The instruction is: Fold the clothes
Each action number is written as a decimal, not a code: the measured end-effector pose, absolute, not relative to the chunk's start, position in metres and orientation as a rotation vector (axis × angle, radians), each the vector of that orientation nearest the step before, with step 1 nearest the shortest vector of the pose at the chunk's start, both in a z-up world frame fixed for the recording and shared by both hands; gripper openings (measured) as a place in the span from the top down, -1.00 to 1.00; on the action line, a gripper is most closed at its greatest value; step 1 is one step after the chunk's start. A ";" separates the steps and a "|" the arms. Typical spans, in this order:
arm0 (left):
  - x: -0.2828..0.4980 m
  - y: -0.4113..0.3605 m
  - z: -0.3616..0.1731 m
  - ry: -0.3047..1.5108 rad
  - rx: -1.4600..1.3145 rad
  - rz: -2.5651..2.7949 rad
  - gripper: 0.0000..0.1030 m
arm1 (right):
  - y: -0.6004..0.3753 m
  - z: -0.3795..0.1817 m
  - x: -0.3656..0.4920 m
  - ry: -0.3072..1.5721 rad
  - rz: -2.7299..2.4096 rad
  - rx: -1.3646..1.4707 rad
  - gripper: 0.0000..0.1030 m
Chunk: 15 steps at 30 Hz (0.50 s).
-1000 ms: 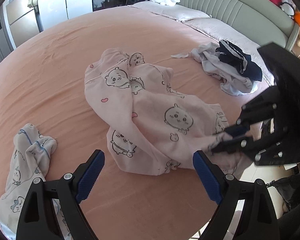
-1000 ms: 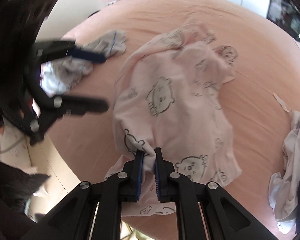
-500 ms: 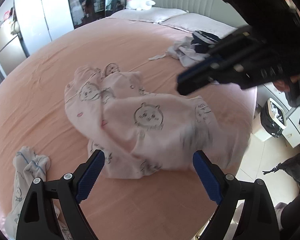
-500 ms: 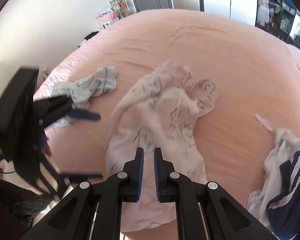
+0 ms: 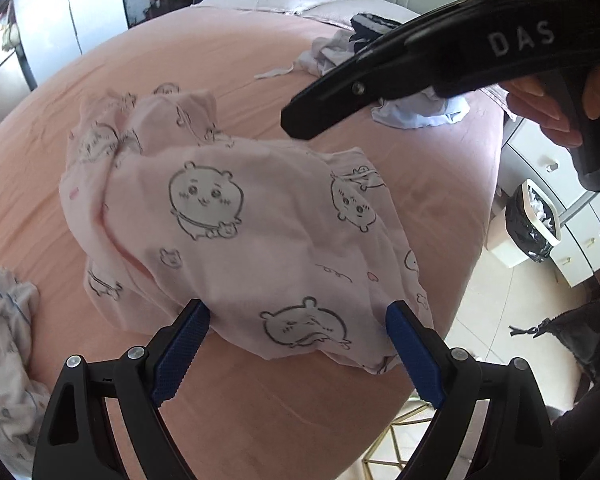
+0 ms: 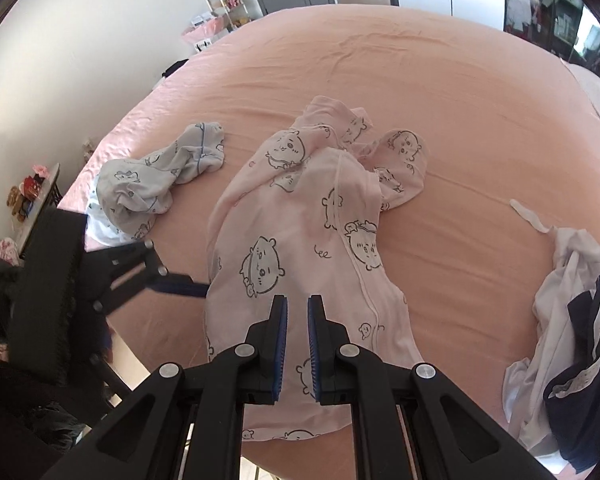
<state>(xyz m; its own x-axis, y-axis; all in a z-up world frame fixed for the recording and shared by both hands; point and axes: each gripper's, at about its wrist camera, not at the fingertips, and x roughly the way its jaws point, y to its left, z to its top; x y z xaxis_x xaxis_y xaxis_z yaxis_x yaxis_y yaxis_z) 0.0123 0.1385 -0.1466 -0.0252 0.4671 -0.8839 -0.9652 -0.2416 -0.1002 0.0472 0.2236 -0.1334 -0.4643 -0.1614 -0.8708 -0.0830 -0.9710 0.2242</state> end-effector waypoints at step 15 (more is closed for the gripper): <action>-0.003 0.153 -0.166 0.572 -1.235 1.613 0.29 | 0.225 -0.147 0.053 -0.308 -2.659 1.654 0.18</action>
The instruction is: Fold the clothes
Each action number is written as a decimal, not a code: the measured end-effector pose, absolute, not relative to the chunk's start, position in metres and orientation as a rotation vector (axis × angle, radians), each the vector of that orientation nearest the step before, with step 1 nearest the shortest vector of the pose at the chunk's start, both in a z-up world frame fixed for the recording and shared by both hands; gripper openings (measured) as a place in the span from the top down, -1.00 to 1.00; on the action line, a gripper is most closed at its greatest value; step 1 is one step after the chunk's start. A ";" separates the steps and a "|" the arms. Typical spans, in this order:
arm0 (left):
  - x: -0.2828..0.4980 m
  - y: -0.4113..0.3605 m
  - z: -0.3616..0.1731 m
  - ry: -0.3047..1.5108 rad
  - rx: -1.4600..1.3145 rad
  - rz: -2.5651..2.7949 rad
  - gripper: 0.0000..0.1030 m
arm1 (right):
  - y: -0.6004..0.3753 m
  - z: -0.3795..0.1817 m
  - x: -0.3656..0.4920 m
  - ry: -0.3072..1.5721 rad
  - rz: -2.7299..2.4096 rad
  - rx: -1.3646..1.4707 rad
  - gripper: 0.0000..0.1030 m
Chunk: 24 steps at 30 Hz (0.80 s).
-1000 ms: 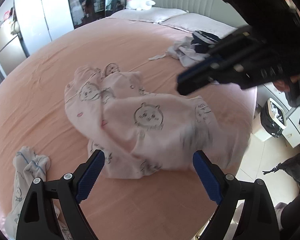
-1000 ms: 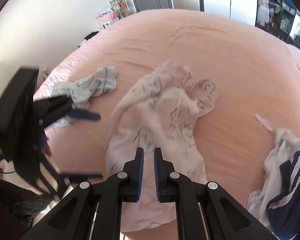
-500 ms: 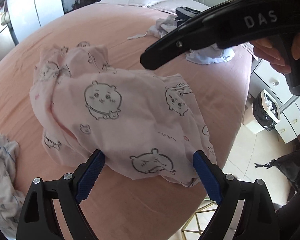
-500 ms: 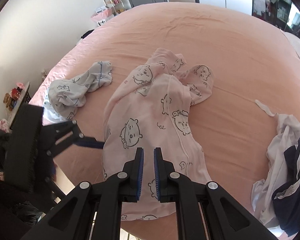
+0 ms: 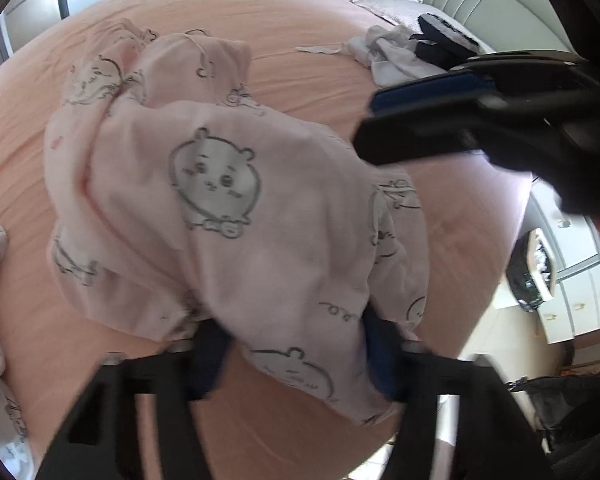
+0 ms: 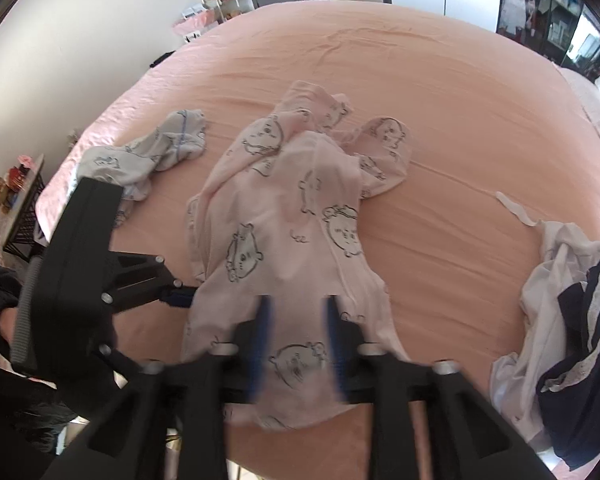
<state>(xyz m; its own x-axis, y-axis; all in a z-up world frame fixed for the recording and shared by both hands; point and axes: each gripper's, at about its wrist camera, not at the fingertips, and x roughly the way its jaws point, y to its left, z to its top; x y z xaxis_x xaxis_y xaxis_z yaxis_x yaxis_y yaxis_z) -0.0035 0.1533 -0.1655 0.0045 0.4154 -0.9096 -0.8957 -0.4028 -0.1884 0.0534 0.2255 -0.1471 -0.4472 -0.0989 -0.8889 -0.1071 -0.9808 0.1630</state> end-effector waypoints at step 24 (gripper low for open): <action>-0.049 0.143 -0.107 0.368 -1.201 1.628 0.69 | 0.181 -0.164 0.092 -0.435 2.760 -1.496 -0.40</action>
<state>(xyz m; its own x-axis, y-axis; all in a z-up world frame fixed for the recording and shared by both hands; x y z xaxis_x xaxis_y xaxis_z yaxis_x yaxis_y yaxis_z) -0.0493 0.1426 -0.1068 0.0338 0.5471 -0.8364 -0.8536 -0.4195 -0.3089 0.0918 0.1811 -0.1638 -0.5542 0.1058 -0.8256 0.1535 -0.9619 -0.2263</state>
